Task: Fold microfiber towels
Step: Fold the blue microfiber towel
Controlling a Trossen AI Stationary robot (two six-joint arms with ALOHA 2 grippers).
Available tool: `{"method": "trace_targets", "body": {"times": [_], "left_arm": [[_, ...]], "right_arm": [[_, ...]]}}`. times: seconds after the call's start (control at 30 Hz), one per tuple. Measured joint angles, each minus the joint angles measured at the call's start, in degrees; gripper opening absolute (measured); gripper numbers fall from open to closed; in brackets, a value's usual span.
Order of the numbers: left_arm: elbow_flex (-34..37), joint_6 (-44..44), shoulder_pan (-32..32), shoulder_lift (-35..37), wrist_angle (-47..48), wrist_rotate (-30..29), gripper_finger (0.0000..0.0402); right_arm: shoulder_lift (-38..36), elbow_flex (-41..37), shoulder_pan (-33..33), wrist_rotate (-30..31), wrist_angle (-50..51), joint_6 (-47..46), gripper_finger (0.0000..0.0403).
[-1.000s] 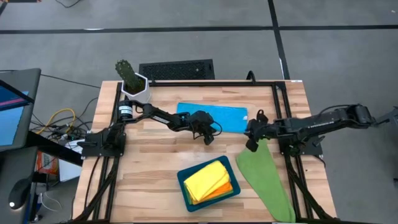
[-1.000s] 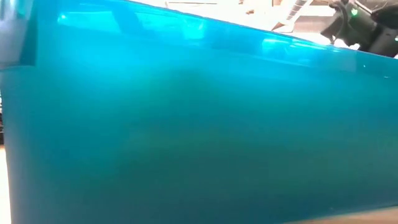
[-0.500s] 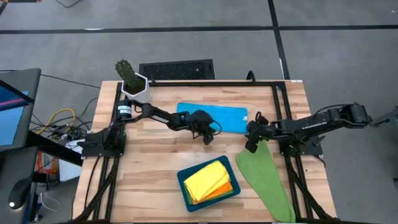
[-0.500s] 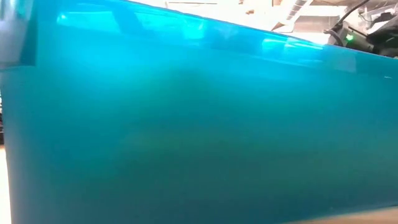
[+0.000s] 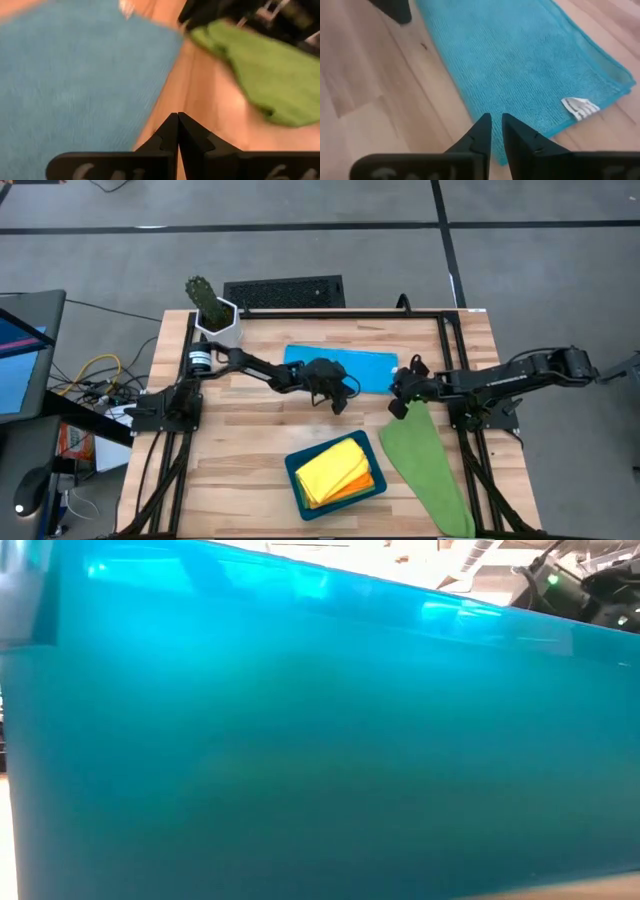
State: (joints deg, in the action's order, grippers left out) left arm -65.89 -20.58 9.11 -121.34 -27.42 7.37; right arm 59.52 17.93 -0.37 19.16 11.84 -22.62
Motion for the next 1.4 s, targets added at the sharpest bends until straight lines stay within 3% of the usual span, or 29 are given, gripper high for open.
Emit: {"method": "trace_targets", "body": {"times": [0.4, 0.6, 0.7, 0.83, 0.97, 1.1, 1.3, 1.4], "left_arm": [[-0.2, -2.1, 0.3, -4.0, -0.4, -2.4, 0.0000], [0.2, -4.5, 0.6, 0.7, 1.6, 5.2, 0.0000], [-0.3, -1.2, -0.3, 3.5, -3.0, -0.8, 0.0000], [0.0, 1.5, -0.5, 1.4, -4.3, -6.3, 0.0000], [0.0, -0.9, -0.7, -2.1, -5.2, -3.6, 0.0000], [0.0, -1.4, -1.8, -5.2, -5.3, -6.7, 0.0000], [-0.2, -1.3, -1.6, -5.8, -2.6, -7.0, 0.0000], [-0.1, -2.7, -1.4, -4.8, -1.9, -3.8, 0.0000]], "right_arm": [[13.0, 0.3, 0.0, -1.3, -2.7, 0.1, 0.0063], [11.3, 0.1, -0.1, -2.1, -2.0, 0.1, 0.0063], [10.4, 0.0, -0.1, -2.1, -1.5, 0.1, 0.0063], [10.0, -0.1, -0.1, -2.0, -1.2, 0.1, 0.0063], [10.0, -0.1, -0.1, -1.9, -1.3, 0.2, 0.0063], [9.7, -0.1, -0.1, -2.2, -1.4, -0.4, 0.0063], [7.3, 0.3, 0.0, -4.6, -0.5, -0.8, 0.0063], [4.0, 2.0, 0.0, -3.8, 2.2, -0.4, 0.0063]]}}
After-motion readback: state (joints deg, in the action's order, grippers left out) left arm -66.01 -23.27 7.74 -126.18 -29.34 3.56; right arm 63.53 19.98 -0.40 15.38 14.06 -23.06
